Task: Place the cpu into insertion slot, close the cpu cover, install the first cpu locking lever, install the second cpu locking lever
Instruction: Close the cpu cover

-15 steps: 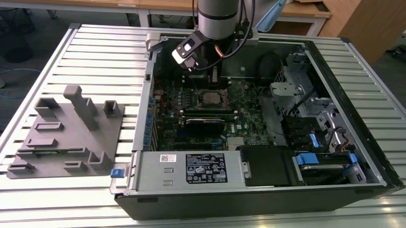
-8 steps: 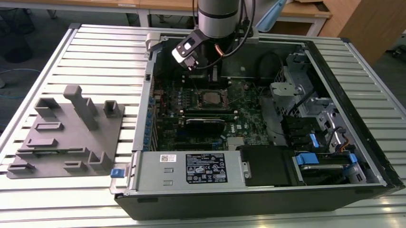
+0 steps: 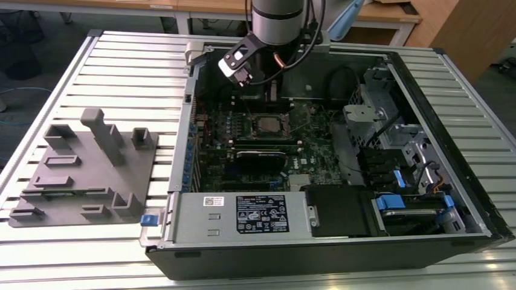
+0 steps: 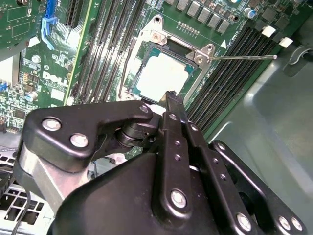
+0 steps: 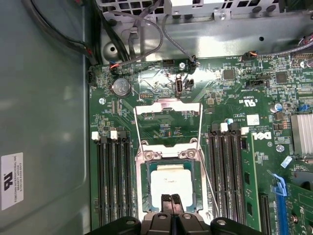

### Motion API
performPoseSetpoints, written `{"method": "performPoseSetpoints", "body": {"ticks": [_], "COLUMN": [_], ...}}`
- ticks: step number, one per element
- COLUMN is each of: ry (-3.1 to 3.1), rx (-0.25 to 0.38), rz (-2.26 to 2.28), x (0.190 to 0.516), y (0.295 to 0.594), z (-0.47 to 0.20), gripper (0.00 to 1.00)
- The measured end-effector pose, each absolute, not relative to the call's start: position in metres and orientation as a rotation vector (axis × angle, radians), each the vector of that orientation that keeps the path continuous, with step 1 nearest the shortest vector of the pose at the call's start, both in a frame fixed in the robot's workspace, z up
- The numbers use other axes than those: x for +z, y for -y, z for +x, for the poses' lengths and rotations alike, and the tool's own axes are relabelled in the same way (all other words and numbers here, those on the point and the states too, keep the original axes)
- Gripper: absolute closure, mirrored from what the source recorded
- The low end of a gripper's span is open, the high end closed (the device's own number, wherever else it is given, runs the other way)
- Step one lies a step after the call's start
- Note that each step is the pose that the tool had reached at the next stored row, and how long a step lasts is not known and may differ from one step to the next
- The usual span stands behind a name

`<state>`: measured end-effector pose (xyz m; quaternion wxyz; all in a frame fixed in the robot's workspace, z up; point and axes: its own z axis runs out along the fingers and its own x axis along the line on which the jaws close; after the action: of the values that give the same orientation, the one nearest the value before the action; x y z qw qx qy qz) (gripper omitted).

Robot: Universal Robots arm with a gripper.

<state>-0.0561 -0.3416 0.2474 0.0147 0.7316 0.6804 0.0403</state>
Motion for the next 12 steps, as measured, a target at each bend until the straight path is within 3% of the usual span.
{"method": "performPoseSetpoints", "body": {"ticks": [12], "ry": [-2.118], "rx": [0.126], "rz": [2.277], "x": [0.261], "y": [0.342], "z": [-0.056], "gripper": [0.89]}}
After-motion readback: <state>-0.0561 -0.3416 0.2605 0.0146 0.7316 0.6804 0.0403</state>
